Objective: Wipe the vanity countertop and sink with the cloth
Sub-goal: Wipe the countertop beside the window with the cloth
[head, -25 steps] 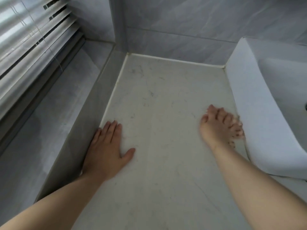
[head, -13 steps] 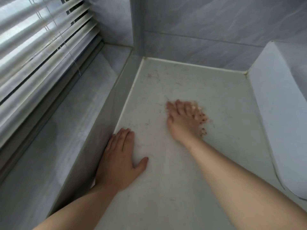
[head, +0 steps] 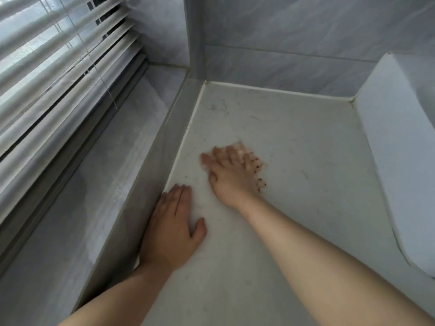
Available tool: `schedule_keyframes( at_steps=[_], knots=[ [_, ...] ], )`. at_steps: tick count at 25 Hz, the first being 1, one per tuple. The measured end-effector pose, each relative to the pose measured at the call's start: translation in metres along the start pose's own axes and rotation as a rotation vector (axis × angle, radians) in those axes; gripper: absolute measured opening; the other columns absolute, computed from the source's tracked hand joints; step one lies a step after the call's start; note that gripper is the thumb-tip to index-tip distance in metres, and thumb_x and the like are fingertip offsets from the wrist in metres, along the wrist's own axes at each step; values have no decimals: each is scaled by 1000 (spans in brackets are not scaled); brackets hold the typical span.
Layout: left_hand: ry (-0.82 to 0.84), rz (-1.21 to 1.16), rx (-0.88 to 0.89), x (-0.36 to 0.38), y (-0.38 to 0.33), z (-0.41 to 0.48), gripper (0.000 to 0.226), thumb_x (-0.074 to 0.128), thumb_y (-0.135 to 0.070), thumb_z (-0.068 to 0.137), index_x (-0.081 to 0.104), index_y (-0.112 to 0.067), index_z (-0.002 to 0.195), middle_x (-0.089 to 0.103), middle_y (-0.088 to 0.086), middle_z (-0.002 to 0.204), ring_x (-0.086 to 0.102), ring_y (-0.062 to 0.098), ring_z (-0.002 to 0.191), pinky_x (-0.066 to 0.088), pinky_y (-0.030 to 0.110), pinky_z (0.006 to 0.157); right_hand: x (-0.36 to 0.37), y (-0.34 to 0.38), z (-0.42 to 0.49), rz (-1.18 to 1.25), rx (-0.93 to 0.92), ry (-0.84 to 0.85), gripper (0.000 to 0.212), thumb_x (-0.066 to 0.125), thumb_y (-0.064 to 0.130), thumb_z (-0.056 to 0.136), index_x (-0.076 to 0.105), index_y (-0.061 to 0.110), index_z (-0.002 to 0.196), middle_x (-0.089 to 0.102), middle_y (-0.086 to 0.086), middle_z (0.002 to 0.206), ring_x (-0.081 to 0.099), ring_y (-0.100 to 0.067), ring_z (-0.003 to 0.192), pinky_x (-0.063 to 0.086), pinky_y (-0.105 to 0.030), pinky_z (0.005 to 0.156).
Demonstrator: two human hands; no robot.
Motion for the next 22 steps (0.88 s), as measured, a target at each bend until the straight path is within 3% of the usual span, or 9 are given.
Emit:
schedule_keyframes(
  at_steps=[2,3,7,9,11,13,16,18,22],
  knots=[
    [42,53,34,3,-4,1,64,39,-40,79,54,2,124,57,19,127,49,29,122,25,38,104,-1,-14,-14,-63,-121,40,47,26,32,100,20,39,147,11,9,158,5,-17,146,-2,-42,115],
    [59,81,63,4,-7,1,62,37,-40,80,55,-1,125,56,16,129,50,30,122,25,39,103,-9,-46,-17,-105,-55,0,47,28,32,100,23,37,146,15,7,158,8,-19,145,2,-43,115],
    [92,151,144,7,-13,2,55,34,-44,85,56,-18,128,55,11,132,50,32,123,25,41,102,-54,-212,-77,-89,612,-209,47,28,33,98,28,31,145,22,-1,156,15,-28,142,11,-57,112],
    [90,138,123,8,-12,2,54,36,-44,83,59,-18,125,58,12,128,52,33,120,30,43,101,-50,-224,-102,-26,777,-208,46,25,31,98,27,30,145,21,-4,155,12,-30,142,8,-60,112],
    [78,139,110,5,-15,6,52,39,-43,80,63,-16,118,62,13,119,56,34,114,42,44,94,-39,-170,-98,-30,611,-239,46,30,30,95,40,27,140,34,-8,150,24,-33,138,19,-62,108],
    [84,148,123,2,-18,12,48,40,-42,78,65,-15,110,64,14,109,58,36,104,46,43,87,-16,-81,-90,-73,221,-234,50,31,35,85,56,29,128,52,-5,138,45,-31,129,34,-59,101],
    [51,136,175,1,-21,20,48,41,-40,78,62,-13,111,61,15,106,54,34,102,42,38,85,2,-26,-89,-100,-151,-49,63,10,44,84,39,39,139,37,7,150,32,-20,139,19,-50,110],
    [55,119,233,7,-22,22,50,41,-40,79,60,-13,117,60,15,117,46,29,113,34,38,93,-15,-95,-75,-159,44,-78,61,5,46,87,24,39,145,20,8,157,16,-18,144,9,-50,113],
    [100,101,202,17,-14,45,62,33,-53,81,53,-19,129,48,10,138,38,26,131,29,40,105,-49,-222,-85,-33,693,-159,49,17,35,98,21,32,147,15,0,158,9,-27,144,7,-60,112]
  ],
)
Point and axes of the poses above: each hand's wrist, its own z-axis towards the middle knuckle, its own x-axis out of the palm, y = z × x, the point moved 9 cm from there along z, towards the middle knuckle
